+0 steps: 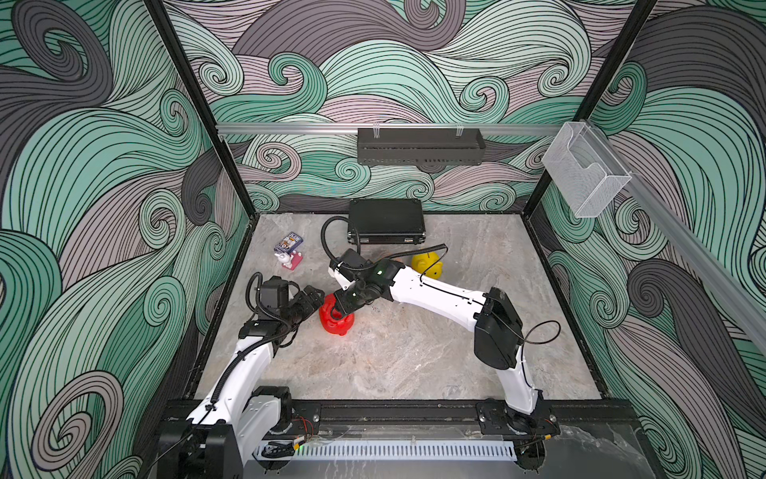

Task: Close piggy banks
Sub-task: Insert the knob into the piggy bank.

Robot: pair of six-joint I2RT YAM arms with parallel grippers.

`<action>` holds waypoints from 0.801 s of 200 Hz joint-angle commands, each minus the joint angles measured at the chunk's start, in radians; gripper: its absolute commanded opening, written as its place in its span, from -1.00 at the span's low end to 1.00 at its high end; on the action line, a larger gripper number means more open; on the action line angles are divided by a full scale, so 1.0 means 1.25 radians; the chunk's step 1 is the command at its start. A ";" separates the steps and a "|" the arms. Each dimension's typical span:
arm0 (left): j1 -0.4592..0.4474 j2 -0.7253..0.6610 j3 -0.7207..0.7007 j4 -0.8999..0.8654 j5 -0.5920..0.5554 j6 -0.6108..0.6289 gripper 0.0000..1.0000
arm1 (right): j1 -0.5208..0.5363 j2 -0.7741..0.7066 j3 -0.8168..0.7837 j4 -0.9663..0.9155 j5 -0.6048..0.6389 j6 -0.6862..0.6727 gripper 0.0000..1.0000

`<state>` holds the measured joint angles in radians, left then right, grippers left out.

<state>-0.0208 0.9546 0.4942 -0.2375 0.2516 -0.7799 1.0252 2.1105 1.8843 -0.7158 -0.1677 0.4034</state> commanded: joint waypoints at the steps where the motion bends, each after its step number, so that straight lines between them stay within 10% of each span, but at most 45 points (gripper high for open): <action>1: 0.006 0.006 0.001 0.014 0.010 -0.007 0.78 | 0.006 0.023 0.025 -0.022 0.022 0.016 -1.00; 160: 0.010 0.025 0.008 0.001 0.025 0.004 0.78 | 0.011 0.073 0.057 -0.030 0.035 0.041 -1.00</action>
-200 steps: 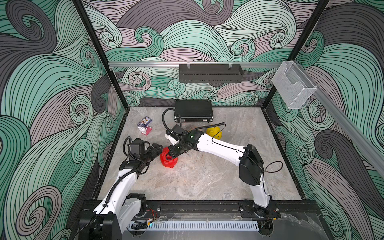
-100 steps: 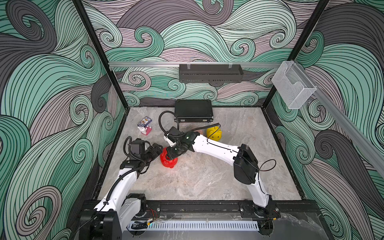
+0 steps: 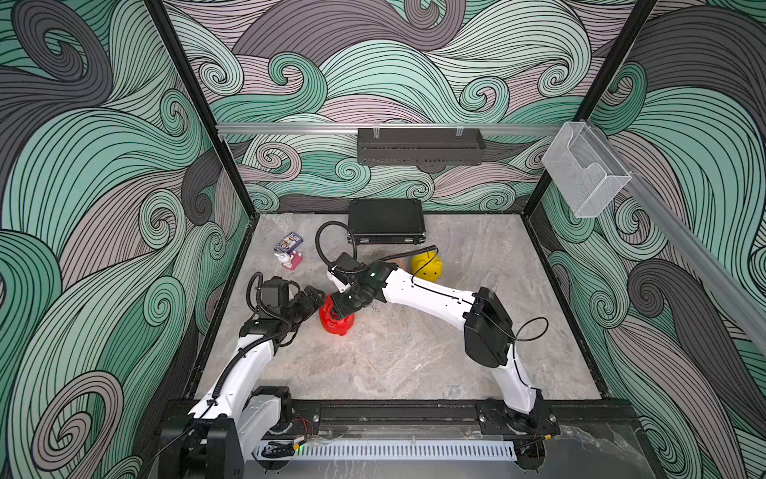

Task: Close piggy banks
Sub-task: Insert the knob into the piggy bank.

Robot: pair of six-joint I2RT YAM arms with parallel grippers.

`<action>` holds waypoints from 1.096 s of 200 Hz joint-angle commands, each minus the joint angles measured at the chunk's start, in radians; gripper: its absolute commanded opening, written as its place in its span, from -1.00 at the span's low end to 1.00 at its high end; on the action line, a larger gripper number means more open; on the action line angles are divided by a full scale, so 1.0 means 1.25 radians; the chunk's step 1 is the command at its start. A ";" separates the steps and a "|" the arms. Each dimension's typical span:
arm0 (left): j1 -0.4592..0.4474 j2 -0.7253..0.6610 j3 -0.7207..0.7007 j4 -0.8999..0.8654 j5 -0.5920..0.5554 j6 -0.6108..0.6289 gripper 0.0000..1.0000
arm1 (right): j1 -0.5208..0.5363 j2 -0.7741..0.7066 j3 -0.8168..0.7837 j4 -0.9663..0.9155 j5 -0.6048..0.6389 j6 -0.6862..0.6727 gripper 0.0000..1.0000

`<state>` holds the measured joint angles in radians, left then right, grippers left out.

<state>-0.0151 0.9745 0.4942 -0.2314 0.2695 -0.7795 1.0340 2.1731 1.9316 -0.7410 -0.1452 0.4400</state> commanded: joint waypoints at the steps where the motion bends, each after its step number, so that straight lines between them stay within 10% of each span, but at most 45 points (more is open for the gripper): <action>1: 0.006 0.009 0.008 -0.004 0.011 0.004 0.78 | 0.004 0.024 0.020 -0.010 0.016 0.011 -1.00; 219: 0.008 0.022 0.018 -0.022 0.024 0.019 0.78 | 0.017 0.040 0.031 -0.070 0.067 0.000 -1.00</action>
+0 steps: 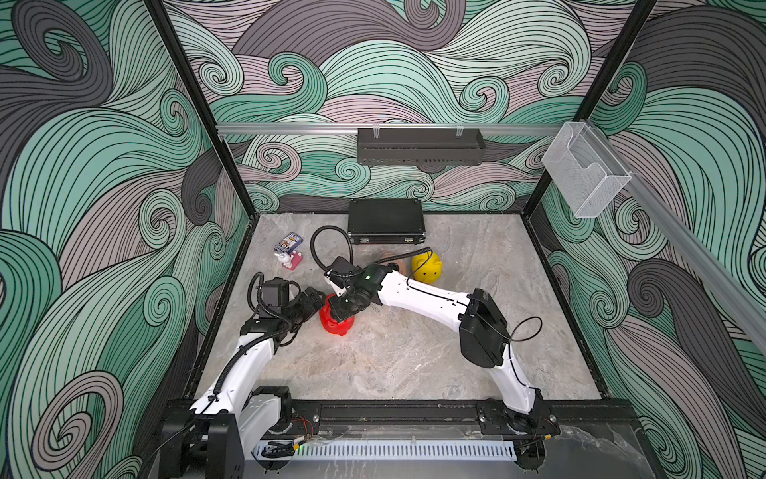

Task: Close piggy banks
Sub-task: Insert the knob into the piggy bank.

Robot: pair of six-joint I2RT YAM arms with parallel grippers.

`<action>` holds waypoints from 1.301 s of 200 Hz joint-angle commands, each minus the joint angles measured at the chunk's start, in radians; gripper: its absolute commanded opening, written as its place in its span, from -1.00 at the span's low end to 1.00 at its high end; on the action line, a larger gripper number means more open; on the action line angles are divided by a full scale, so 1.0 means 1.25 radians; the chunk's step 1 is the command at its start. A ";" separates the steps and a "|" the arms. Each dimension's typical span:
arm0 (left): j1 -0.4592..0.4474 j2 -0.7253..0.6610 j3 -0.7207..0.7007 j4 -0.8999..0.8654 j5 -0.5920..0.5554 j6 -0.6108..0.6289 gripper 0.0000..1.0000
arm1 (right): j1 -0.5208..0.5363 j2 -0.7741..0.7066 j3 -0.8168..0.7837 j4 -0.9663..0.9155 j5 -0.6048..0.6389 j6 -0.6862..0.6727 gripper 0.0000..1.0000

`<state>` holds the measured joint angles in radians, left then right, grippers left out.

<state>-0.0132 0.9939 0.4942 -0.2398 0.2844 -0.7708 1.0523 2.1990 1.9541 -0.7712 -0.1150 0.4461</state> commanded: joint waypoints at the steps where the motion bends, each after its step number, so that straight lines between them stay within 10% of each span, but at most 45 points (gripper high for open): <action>1: 0.007 0.006 0.018 -0.016 0.013 0.012 0.78 | 0.003 0.020 0.013 -0.046 0.043 -0.005 -1.00; 260: 0.006 0.061 0.008 0.011 0.041 0.020 0.73 | 0.041 0.165 0.160 -0.214 0.167 -0.103 -1.00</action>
<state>-0.0124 1.0588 0.4946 -0.2237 0.3264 -0.7589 1.1027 2.3104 2.1612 -0.9520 0.0540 0.3466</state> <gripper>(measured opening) 0.867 0.057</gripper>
